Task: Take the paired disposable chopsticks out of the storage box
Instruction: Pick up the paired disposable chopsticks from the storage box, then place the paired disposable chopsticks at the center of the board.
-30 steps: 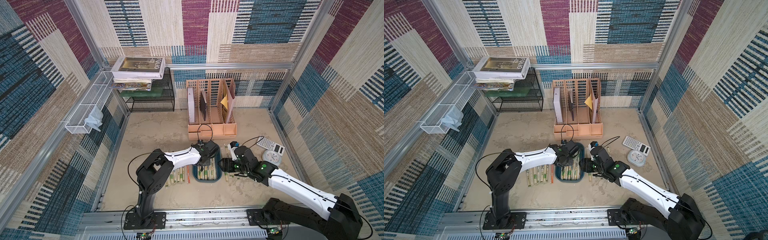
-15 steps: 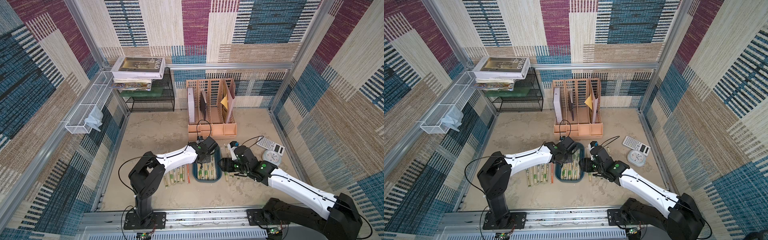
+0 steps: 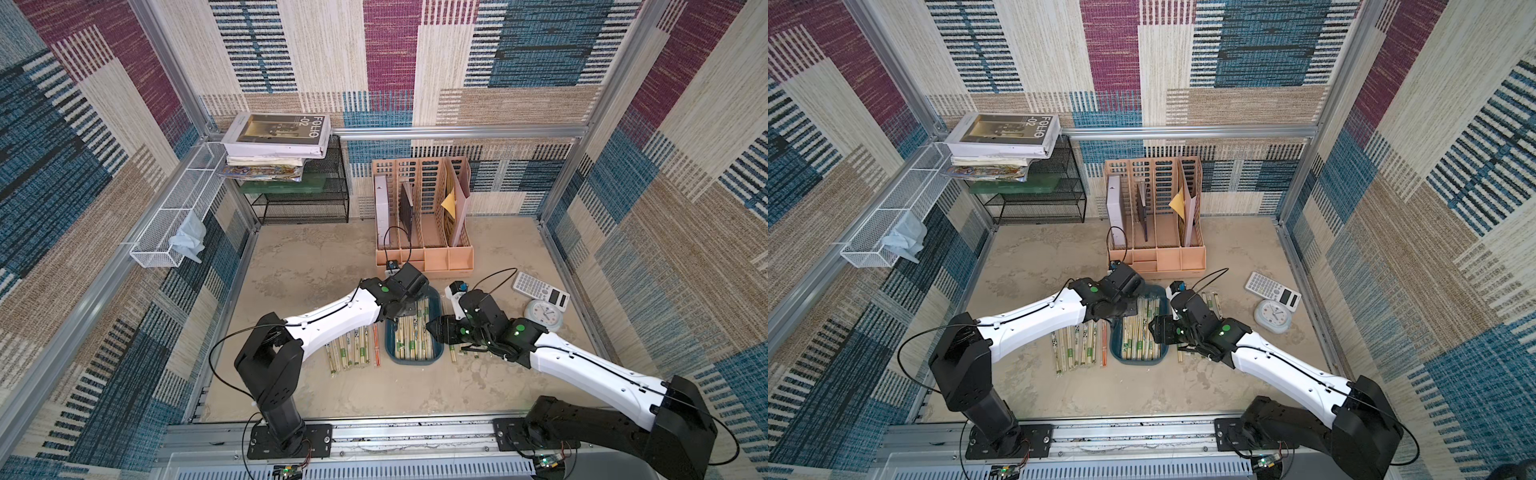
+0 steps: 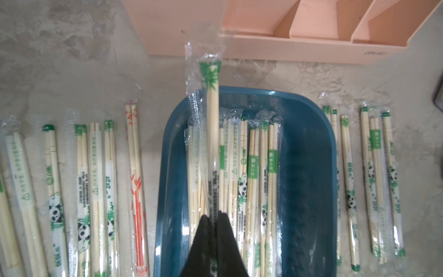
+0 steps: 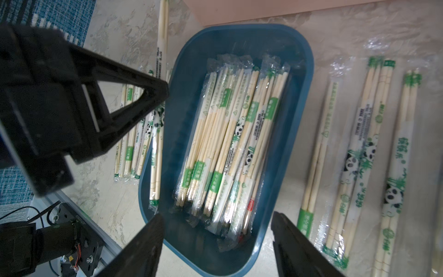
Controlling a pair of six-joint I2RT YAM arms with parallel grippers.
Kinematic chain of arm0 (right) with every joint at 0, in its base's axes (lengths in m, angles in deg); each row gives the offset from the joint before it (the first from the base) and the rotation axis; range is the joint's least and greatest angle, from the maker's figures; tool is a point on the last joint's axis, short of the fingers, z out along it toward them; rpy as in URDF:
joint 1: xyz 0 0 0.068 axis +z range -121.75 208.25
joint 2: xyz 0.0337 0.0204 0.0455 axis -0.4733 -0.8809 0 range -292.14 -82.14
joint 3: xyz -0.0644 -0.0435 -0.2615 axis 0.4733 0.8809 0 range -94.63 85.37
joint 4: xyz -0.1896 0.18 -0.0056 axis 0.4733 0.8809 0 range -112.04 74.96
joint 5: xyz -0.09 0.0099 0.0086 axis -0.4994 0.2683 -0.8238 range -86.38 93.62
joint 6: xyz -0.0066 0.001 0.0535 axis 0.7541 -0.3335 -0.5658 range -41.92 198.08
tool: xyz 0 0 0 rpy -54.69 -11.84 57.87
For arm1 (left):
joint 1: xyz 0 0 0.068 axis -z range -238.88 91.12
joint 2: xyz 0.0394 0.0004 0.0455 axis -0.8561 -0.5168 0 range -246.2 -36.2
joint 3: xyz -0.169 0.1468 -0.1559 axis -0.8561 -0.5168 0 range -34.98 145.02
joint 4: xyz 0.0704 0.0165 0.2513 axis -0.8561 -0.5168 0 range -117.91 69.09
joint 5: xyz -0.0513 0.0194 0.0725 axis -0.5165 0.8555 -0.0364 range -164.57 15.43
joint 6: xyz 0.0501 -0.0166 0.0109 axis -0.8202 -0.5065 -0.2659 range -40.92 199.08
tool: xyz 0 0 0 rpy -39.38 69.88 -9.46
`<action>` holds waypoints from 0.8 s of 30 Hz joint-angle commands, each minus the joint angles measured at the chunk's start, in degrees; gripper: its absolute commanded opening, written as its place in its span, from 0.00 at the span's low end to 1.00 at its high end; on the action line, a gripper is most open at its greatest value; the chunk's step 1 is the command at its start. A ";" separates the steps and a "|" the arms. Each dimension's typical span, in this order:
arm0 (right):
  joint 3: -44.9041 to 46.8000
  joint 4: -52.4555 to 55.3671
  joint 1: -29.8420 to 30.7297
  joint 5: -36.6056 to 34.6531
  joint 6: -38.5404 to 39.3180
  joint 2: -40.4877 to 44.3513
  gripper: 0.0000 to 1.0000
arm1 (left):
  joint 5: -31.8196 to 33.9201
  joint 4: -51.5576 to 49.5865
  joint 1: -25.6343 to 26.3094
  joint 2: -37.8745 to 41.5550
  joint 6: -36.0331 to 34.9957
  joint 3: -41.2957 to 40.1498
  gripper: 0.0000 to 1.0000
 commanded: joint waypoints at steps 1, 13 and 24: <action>-1.25 -1.22 1.38 -1.10 -0.22 -1.19 0.74 | 1.04 -1.61 -1.09 2.73 -1.00 -1.74 0.07; -4.97 -2.12 6.18 -2.60 -0.72 -6.79 0.74 | 0.86 -1.32 -7.92 17.49 -1.65 -16.58 0.07; -7.05 -1.86 7.27 -2.96 -0.67 -9.50 0.74 | -0.46 2.70 -9.17 15.58 -2.13 -20.97 0.07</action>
